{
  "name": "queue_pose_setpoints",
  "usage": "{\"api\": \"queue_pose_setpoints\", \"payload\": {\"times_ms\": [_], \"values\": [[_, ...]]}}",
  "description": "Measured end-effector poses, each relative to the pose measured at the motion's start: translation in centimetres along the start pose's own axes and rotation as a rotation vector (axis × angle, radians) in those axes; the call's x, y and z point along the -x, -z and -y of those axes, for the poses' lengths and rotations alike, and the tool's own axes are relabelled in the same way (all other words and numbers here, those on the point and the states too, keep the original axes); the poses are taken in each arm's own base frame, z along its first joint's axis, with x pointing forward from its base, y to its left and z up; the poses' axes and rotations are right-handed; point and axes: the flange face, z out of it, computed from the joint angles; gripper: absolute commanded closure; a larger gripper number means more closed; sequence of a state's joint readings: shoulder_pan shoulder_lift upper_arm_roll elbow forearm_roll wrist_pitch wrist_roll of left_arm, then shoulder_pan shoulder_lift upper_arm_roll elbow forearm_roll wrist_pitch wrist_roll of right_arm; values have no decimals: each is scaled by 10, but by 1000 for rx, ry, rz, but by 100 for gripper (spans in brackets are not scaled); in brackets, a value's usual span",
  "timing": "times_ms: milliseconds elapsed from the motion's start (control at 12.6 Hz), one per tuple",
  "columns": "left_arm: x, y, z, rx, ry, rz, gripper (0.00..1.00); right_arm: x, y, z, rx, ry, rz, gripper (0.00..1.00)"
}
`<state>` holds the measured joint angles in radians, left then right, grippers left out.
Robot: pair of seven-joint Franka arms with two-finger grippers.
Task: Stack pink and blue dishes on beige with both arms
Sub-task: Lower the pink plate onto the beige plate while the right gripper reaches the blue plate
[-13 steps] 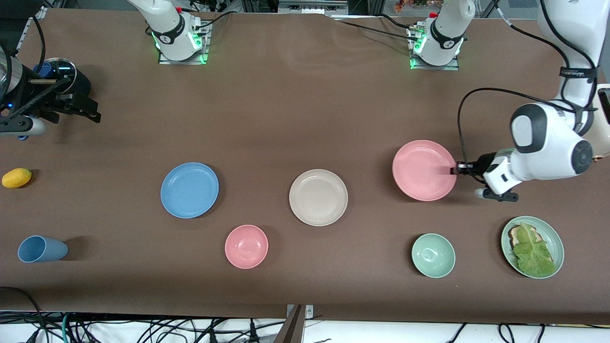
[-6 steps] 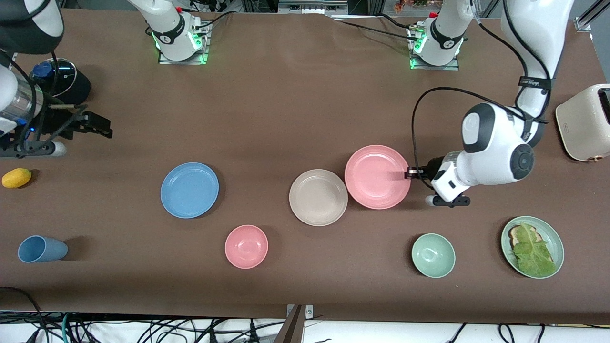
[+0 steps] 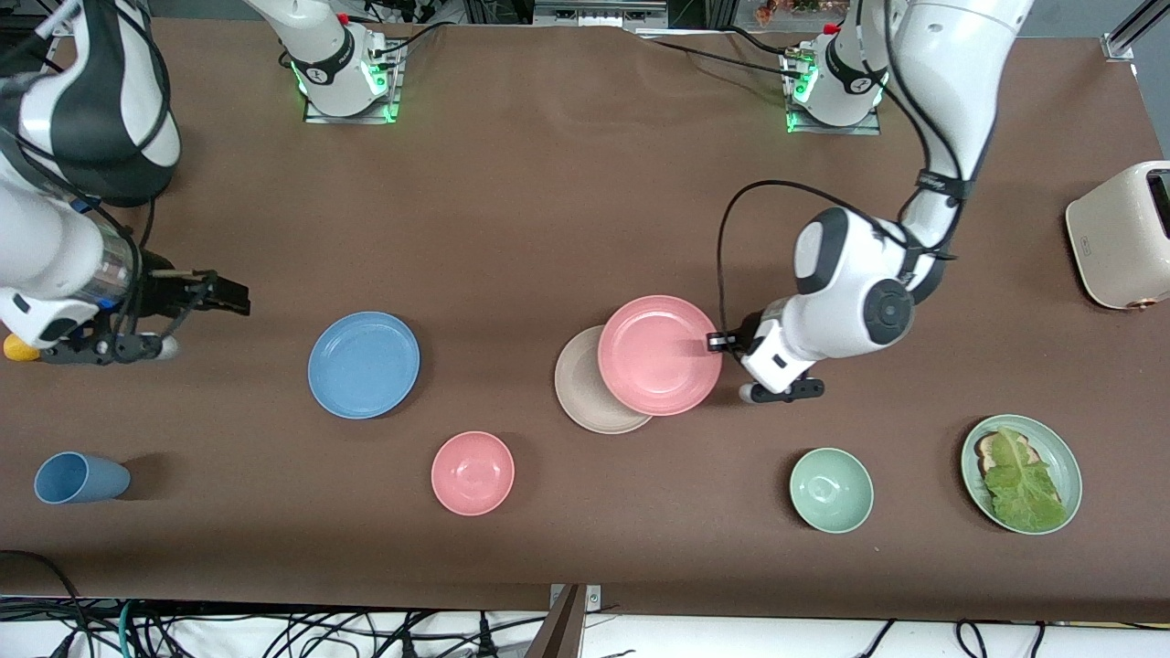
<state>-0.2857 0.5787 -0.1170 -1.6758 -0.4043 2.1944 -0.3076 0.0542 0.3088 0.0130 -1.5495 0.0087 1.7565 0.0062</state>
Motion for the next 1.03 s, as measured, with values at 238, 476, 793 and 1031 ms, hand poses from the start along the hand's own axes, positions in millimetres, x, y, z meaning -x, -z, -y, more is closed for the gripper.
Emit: {"api": "queue_pose_setpoints", "payload": {"times_ms": [238,476,793,1031], "values": [[6,-23,-34,1,39,-2,100,-21,-44,0,-1,-1,7,1],[5,-38,-43,9,43,-27,100,-40,-88,-1,-1,-1,-3,1],[6,-58,-47,8,36,-41,100,-42,-152,-2,-2,-3,-33,1],[7,-73,-46,1,34,-42,100,-29,-191,-2,-1,-4,-48,2]]}}
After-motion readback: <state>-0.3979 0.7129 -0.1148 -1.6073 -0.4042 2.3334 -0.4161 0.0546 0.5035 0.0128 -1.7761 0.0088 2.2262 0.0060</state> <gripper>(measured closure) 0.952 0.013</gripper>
